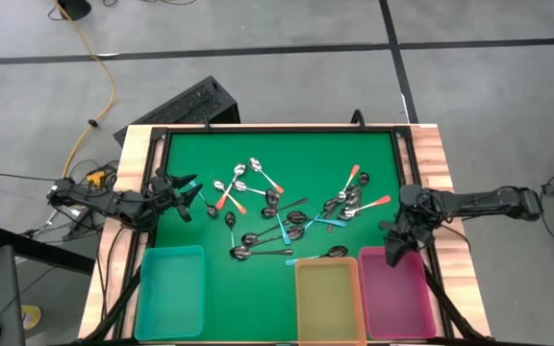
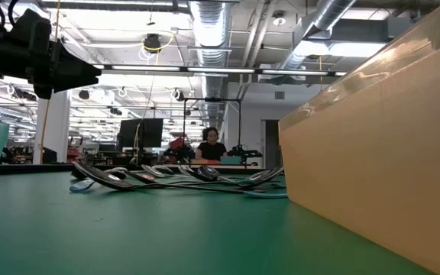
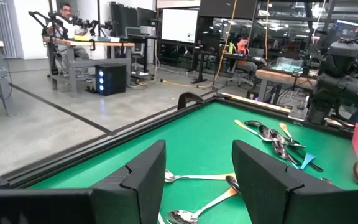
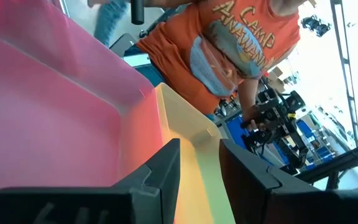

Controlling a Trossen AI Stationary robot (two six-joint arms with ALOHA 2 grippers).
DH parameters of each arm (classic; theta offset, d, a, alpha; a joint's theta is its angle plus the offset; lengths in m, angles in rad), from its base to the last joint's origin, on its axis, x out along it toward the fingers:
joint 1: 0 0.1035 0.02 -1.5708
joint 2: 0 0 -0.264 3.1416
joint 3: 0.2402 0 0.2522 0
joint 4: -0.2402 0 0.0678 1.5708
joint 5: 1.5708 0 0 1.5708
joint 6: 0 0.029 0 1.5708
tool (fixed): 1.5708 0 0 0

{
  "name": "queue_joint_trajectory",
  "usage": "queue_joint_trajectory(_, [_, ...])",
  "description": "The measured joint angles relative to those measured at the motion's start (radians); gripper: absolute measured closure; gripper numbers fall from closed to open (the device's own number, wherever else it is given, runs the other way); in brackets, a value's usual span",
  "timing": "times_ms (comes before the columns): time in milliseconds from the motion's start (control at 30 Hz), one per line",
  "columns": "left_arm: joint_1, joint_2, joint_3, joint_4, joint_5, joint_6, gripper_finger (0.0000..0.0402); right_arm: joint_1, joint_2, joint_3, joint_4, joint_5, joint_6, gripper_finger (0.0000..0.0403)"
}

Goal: Sort silverware by color (type)
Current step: Put the blue spoon into the pink bin

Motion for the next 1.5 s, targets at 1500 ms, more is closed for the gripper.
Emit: queue_joint_trajectory(1500, [0.0,0.0,0.002,0.029,0.117,-0.098,0.0233,-0.019,0.0,0.0,0.179,0.112,0.018,0.0262])
